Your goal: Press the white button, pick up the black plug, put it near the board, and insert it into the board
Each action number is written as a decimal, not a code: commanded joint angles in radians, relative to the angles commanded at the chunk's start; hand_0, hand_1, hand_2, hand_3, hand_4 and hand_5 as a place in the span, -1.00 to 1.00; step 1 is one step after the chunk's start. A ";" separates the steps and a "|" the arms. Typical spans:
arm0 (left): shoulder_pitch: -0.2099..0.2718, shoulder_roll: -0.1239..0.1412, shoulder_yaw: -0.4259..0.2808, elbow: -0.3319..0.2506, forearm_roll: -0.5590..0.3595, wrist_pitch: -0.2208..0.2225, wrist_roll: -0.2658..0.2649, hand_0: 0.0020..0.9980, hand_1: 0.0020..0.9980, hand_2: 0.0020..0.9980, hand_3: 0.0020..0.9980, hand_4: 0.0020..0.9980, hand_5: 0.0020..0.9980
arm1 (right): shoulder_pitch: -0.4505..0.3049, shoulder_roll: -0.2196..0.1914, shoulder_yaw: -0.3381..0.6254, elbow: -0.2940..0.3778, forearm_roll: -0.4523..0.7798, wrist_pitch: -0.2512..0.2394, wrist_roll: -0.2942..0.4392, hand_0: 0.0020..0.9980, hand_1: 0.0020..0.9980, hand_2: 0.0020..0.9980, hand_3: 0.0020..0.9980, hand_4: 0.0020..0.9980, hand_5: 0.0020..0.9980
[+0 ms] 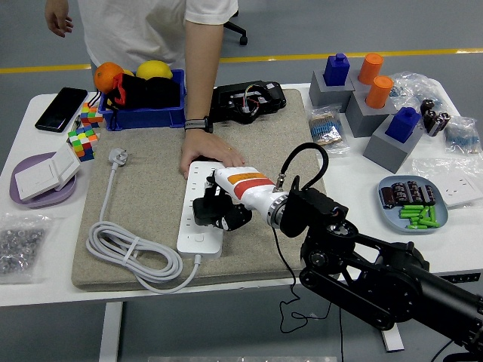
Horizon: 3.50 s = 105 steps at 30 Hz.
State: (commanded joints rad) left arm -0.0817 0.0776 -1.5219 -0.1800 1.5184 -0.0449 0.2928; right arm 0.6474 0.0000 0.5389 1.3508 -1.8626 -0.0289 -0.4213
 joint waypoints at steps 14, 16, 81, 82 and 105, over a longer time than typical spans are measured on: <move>0.001 0.000 -0.002 0.000 -0.008 0.003 -0.002 0.30 0.29 0.29 0.37 0.17 -0.94 | -0.003 0.000 -0.002 -0.019 0.002 0.001 -0.024 -0.11 -0.06 0.01 0.03 0.60 -1.00; 0.001 0.000 -0.003 0.000 -0.007 0.003 -0.001 0.30 0.29 0.29 0.37 0.17 -0.94 | -0.004 0.000 -0.001 -0.017 0.006 0.000 -0.030 -0.11 -0.06 0.01 0.03 0.60 -1.00; 0.005 0.004 -0.014 0.000 -0.002 0.004 -0.004 0.30 0.29 0.29 0.37 0.16 -0.94 | 0.009 0.000 -0.069 -0.001 0.044 -0.069 -0.067 -0.13 -0.09 -0.01 0.03 0.57 -1.00; 0.006 0.004 -0.014 0.000 -0.003 0.004 -0.004 0.30 0.29 0.29 0.37 0.16 -0.94 | 0.010 0.000 -0.070 -0.003 0.044 -0.069 -0.067 -0.13 -0.09 -0.01 0.03 0.57 -1.00; 0.005 0.004 -0.014 0.000 0.001 0.004 -0.004 0.30 0.29 0.29 0.37 0.16 -0.93 | 0.003 0.000 -0.105 0.001 0.040 -0.073 -0.067 -0.12 -0.09 -0.01 0.02 0.57 -1.00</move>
State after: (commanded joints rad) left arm -0.0763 0.0819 -1.5359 -0.1800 1.5194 -0.0406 0.2888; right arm 0.6506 0.0000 0.4339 1.3523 -1.8224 -0.1015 -0.4879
